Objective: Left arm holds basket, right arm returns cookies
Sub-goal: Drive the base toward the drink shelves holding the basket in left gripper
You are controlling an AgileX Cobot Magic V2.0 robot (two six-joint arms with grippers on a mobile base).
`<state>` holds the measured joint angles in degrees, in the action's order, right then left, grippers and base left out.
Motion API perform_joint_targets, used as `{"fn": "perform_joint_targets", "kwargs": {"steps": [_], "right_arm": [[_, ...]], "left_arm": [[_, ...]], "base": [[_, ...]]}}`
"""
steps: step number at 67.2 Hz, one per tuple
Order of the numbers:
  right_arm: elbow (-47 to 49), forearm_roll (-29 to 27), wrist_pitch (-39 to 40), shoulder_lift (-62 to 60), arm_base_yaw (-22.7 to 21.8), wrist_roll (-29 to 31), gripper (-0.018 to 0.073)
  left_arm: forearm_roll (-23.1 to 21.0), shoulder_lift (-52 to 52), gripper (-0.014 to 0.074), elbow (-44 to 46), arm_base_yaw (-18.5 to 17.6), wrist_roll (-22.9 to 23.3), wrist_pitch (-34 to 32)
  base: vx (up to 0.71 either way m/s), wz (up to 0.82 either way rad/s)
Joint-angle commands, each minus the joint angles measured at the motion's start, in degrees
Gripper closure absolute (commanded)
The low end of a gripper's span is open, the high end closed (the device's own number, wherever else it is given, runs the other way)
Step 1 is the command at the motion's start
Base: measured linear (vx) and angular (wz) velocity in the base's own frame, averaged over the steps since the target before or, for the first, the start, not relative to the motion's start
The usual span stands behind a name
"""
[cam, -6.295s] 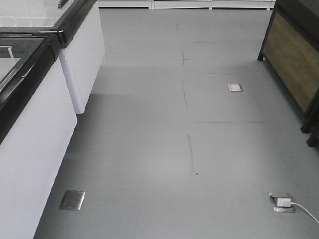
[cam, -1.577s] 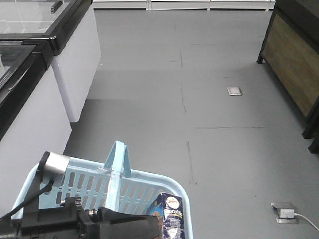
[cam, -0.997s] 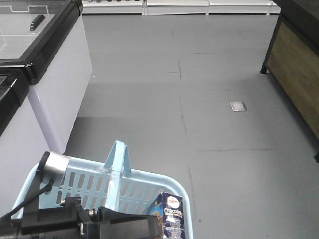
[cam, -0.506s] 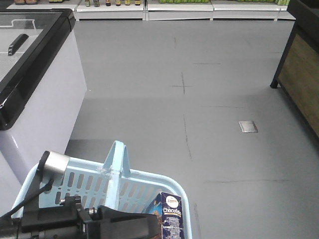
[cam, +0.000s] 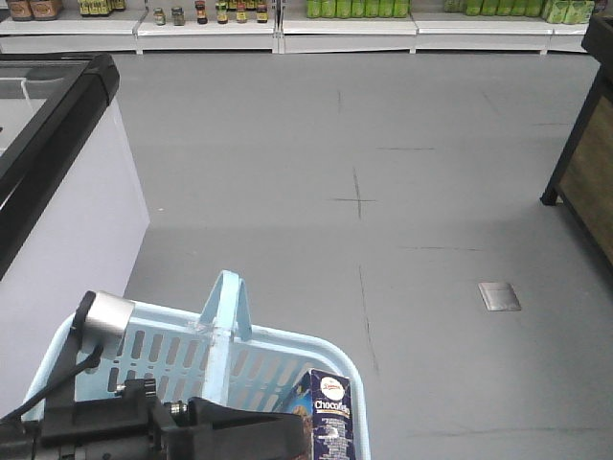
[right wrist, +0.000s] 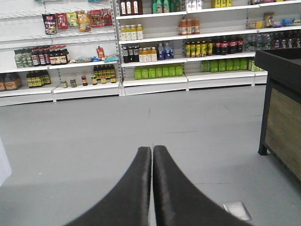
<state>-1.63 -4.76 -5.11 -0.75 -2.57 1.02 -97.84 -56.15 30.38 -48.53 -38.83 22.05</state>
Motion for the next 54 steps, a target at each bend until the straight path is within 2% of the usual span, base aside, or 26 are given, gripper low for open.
{"fn": "perform_joint_targets", "kwargs": {"steps": [1, 54], "right_arm": [[-0.2, 0.4, 4.0, -0.3, -0.3, 0.3, 0.0567], [-0.2, 0.4, 4.0, -0.3, -0.3, 0.3, 0.0567]], "left_arm": [[-4.1, 1.1, 0.0603, 1.8, -0.2, -0.9, 1.9], [-4.1, 1.1, 0.0603, 1.8, -0.2, -0.9, 1.8]], "base": [[0.52, 0.04], [0.56, 0.07]]}}
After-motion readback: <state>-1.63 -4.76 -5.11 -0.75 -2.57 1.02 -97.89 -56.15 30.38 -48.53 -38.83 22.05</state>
